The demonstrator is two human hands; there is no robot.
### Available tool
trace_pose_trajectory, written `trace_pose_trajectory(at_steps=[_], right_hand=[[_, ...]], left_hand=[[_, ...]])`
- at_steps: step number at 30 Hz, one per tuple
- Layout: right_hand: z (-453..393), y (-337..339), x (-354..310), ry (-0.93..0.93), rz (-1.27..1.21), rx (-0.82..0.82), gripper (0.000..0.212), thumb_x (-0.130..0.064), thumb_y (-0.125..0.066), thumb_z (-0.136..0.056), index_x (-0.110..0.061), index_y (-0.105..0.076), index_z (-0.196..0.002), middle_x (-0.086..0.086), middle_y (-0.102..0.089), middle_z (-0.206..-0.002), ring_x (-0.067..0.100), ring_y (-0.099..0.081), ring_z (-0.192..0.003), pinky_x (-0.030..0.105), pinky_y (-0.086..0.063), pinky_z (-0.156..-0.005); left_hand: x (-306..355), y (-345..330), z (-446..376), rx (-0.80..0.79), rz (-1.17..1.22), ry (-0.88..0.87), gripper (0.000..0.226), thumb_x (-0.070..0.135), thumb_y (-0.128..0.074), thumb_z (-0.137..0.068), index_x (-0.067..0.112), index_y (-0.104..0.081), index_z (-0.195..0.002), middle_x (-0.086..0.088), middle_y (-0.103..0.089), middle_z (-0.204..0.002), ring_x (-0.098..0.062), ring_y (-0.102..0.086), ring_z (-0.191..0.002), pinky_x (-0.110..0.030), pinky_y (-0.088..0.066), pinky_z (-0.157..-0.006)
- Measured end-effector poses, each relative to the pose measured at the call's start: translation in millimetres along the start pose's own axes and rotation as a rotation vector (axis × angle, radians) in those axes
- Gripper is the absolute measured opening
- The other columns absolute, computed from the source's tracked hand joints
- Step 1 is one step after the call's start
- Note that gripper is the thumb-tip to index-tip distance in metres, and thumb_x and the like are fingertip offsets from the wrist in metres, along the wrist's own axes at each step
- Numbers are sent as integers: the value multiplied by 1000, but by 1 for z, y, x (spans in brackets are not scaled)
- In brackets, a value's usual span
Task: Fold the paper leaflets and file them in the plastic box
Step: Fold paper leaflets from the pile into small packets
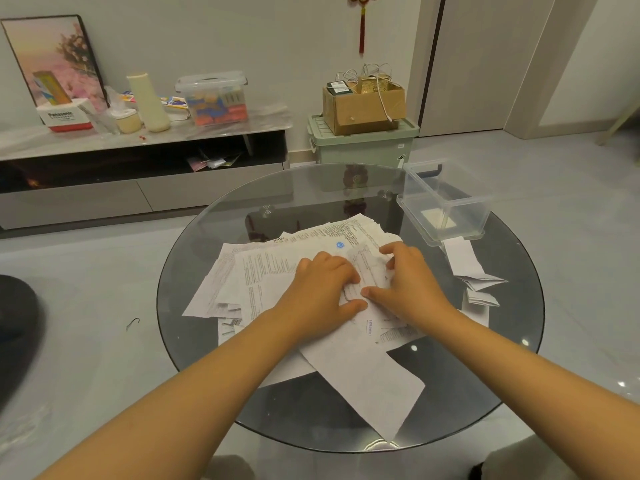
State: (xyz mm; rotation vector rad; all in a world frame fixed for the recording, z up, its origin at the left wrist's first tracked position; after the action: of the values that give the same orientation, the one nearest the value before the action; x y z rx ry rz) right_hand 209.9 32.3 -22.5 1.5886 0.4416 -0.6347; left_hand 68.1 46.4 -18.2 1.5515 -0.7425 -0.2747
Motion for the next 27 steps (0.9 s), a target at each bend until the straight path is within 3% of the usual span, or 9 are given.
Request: trace_pose_trajectory(at_steps=[3, 6, 11, 16, 21, 27], right_hand=[[3, 4, -3, 158, 137, 74, 50, -31, -70, -81, -23, -46, -124, -4, -41, -129, 15, -38, -119, 26, -33, -98], [6, 2, -6, 270, 304, -26, 36, -36, -54, -90, -26, -54, -124, -8, -44, -133, 15, -28, -127, 30, -18, -106], [5, 8, -4, 271, 334, -50, 41, -32, -52, -87, -28, -54, -127, -9, -48, -132, 14, -26, -128, 26, -10, -98], [1, 13, -3, 247, 255, 56, 21, -24, -49, -91, -26, -67, -102, -6, -63, -101, 14, -38, -115, 22, -12, -82], [-1, 8, 0, 156, 205, 43, 24, -31, -49, -95, -23, -59, -116, -3, -61, -108, 18, -40, -117, 31, -19, -99], [-8, 2, 2, 97, 48, 115, 26, -25, -59, -90, -23, -46, -112, -6, -62, -80, 17, -53, -93, 33, -35, -92]], left_hand=[[0, -1, -5, 0, -4, 13, 33, 45, -53, -91, 26, -54, -118, 9, -53, -123, -11, -39, -116, -30, -21, -101], [1, 3, -8, -4, -39, -8, 34, 47, -49, -92, 27, -57, -119, 10, -58, -120, -10, -46, -112, -30, -21, -102], [1, 10, -8, 69, -40, -64, 29, 37, -42, -98, 24, -64, -110, 6, -68, -103, -15, -57, -94, -28, -31, -90], [3, 14, -6, 192, 77, 9, 26, 29, -39, -100, 16, -62, -99, 1, -67, -89, -20, -53, -77, -28, -28, -69], [-3, 8, -8, 180, 259, 142, 18, 27, -44, -98, 21, -55, -112, 6, -60, -101, -13, -54, -86, -27, -44, -77], [-9, 2, -16, 184, 337, 280, 33, 17, -55, -93, 21, -47, -125, -1, -50, -121, -12, -51, -89, -25, -44, -84]])
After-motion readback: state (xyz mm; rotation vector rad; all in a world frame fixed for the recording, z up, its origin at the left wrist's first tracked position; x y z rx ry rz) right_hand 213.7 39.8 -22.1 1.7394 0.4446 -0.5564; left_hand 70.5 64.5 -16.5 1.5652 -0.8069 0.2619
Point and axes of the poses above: each hand's wrist, its own z-axis away from the middle knuckle, its own y-axis out of the back of the hand, x = y × z, the point moved 3 cm from there along -z, towards the middle knuckle
